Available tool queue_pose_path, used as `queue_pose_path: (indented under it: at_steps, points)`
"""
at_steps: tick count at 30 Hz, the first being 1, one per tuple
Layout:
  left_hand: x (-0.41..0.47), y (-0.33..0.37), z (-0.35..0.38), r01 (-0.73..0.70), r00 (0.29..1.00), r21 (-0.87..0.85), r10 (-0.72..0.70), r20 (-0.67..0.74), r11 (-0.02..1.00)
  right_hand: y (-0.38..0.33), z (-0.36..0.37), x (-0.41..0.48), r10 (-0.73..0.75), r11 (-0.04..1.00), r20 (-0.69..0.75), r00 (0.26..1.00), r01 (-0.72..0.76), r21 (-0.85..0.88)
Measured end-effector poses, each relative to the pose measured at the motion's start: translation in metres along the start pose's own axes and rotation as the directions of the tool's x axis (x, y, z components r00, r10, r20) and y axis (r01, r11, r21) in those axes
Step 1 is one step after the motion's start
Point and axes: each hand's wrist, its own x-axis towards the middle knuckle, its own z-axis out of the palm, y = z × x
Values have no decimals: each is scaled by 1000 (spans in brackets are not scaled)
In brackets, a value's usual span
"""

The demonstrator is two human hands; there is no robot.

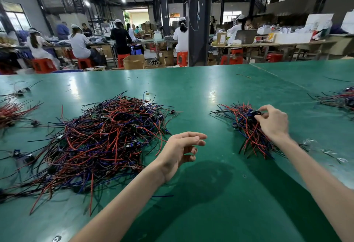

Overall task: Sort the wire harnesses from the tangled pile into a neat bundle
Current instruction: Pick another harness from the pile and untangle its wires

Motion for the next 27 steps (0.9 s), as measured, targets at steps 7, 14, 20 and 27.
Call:
queue_pose_path:
  at_steps: [7, 14, 20, 27]
  points:
    - [2, 17, -13, -130, 971, 521, 215, -107, 844, -2, -1, -9, -12, 981, -3, 1000, 11, -196]
    - [-6, 65, -86, -35, 613, 814, 656, -440, 580, -41, 5, -40, -241, 946, -100, 965, 211, -244]
    - [-16, 67, -138, 724, 555, 659, 394, -733, 206, -67, 21, -73, -417, 877, 22, 909, 408, -254]
    - [-16, 62, -146, 565, 514, 757, 579, -633, 327, -67, 34, -88, -449, 852, 205, 870, 486, -196]
